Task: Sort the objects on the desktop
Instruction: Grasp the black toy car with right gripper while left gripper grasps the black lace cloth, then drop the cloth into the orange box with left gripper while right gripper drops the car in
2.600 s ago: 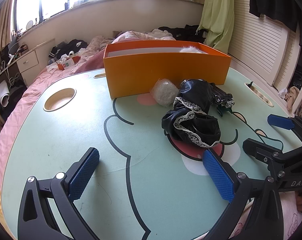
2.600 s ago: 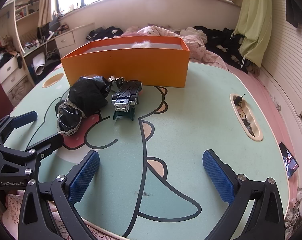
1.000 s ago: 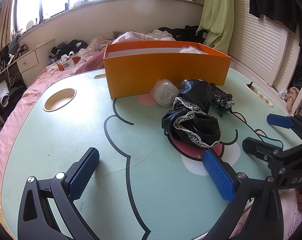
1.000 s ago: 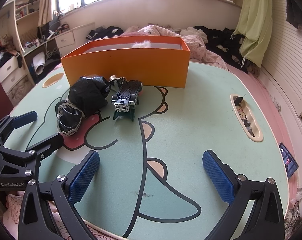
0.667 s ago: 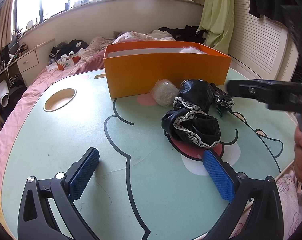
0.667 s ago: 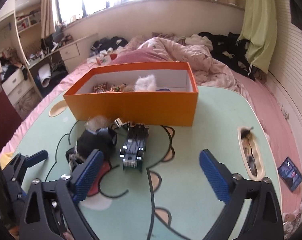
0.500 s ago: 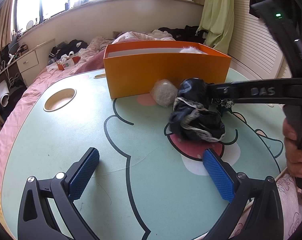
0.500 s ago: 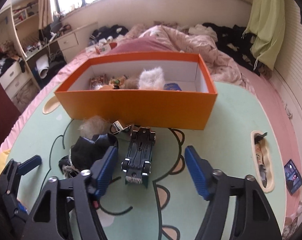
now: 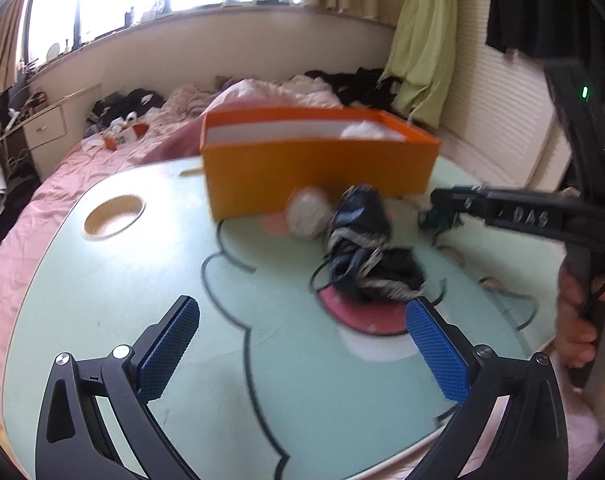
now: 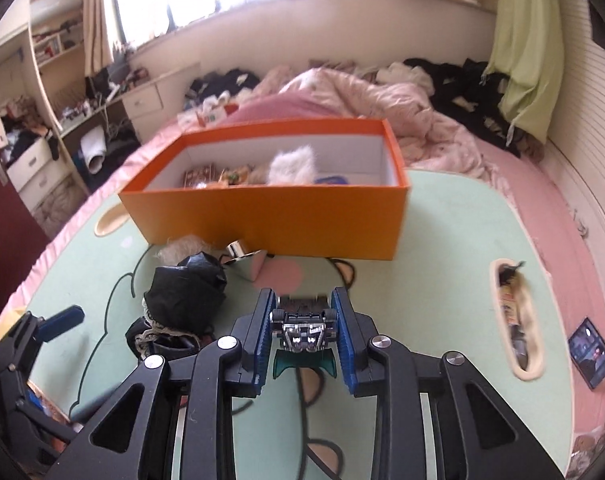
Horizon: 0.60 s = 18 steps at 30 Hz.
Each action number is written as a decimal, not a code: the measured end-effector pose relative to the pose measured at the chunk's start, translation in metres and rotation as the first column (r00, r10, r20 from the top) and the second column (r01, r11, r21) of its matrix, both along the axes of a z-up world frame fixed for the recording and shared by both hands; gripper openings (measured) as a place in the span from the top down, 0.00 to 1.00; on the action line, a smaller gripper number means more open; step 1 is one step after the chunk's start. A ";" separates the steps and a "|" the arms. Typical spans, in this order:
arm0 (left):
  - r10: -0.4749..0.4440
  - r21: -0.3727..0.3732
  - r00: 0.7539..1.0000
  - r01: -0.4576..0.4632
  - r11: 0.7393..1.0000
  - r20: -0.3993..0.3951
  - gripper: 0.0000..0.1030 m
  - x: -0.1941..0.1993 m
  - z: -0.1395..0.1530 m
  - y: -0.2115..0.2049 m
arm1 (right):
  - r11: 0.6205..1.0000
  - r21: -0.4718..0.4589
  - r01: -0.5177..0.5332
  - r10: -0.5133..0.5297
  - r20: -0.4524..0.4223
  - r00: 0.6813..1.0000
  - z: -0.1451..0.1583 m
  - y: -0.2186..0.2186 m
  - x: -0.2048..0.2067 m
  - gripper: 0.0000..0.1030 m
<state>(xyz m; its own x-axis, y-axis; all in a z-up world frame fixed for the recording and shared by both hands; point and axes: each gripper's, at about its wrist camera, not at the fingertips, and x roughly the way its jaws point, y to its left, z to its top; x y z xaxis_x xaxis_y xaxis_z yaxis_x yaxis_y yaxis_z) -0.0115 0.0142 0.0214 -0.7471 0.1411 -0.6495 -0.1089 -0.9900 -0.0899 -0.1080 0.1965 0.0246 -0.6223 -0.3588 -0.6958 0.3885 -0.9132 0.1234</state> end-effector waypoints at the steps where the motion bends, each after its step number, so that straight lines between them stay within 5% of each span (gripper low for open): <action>1: -0.024 0.024 1.000 0.024 0.999 -0.006 0.00 -0.004 0.006 0.002 | 1.000 -0.016 0.015 -0.015 -0.004 1.000 0.002 0.006 0.001 0.73; 4: -0.072 0.045 0.997 0.072 0.996 0.000 0.02 -0.023 0.018 0.014 | 0.998 -0.044 0.040 -0.041 -0.018 0.999 0.010 0.016 0.003 0.73; 6: -0.094 0.021 0.995 0.093 0.995 0.031 0.13 -0.039 0.019 0.026 | 0.998 -0.050 0.044 -0.045 -0.025 0.999 0.013 0.020 0.005 0.73; 10: -0.121 0.032 0.982 0.117 0.993 0.144 0.59 -0.066 0.001 0.033 | 0.997 -0.060 0.042 -0.045 -0.038 0.998 0.018 0.023 0.008 0.73; 18: -0.170 0.154 0.979 0.151 0.976 0.116 0.71 -0.047 -0.001 0.007 | 0.996 -0.088 0.032 -0.036 -0.051 0.998 0.029 0.027 0.004 0.73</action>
